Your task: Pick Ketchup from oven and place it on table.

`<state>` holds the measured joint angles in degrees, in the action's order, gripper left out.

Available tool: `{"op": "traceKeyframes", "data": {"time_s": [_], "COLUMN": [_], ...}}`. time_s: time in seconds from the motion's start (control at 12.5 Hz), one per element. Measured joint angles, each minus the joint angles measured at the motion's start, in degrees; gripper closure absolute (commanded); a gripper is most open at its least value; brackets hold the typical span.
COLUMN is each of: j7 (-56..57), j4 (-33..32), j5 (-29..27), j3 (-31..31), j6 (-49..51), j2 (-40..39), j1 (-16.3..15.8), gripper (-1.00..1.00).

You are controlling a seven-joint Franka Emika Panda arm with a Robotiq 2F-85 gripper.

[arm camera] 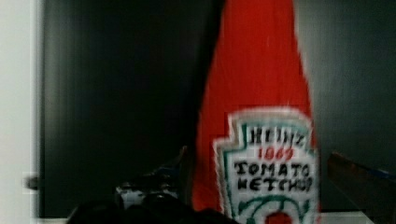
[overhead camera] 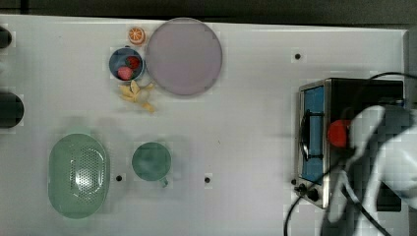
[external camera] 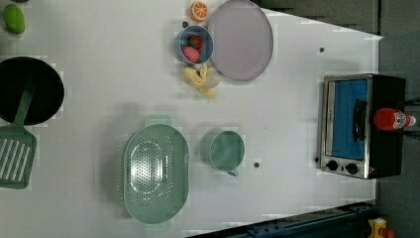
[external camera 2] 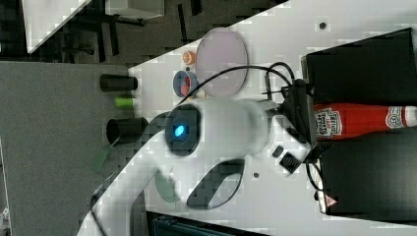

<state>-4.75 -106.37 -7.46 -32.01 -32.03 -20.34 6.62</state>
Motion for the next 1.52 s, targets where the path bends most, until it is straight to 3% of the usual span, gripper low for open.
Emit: {"op": "traceKeyframes", "data": {"time_s": [0.16,0.32,0.4,0.72,1.04,1.2,1.52], "j7": [0.1,0.1,0.2,0.1,-0.1,0.0,-0.1], "j4": [-2.0,-2.0,-1.7,1.5,8.3,11.5,15.4], "j5": [-0.5,-0.4,-0.4,-1.6,-0.4,3.3,4.7], "j3": [0.1,-0.1,-0.4,-1.8,-2.1,-1.0,10.0], "j6": [-0.6,-1.5,-1.6,-0.3,13.3,19.8,24.9], "j2": [-1.3,-0.8,-0.2,0.0,3.9,8.0,15.7], "j1": [-1.3,-1.6,-1.3,0.6,-1.1,-4.1,-11.4], "gripper": [-1.00,-0.37,-0.24,-0.24,-0.24,-0.24,-0.24]}}
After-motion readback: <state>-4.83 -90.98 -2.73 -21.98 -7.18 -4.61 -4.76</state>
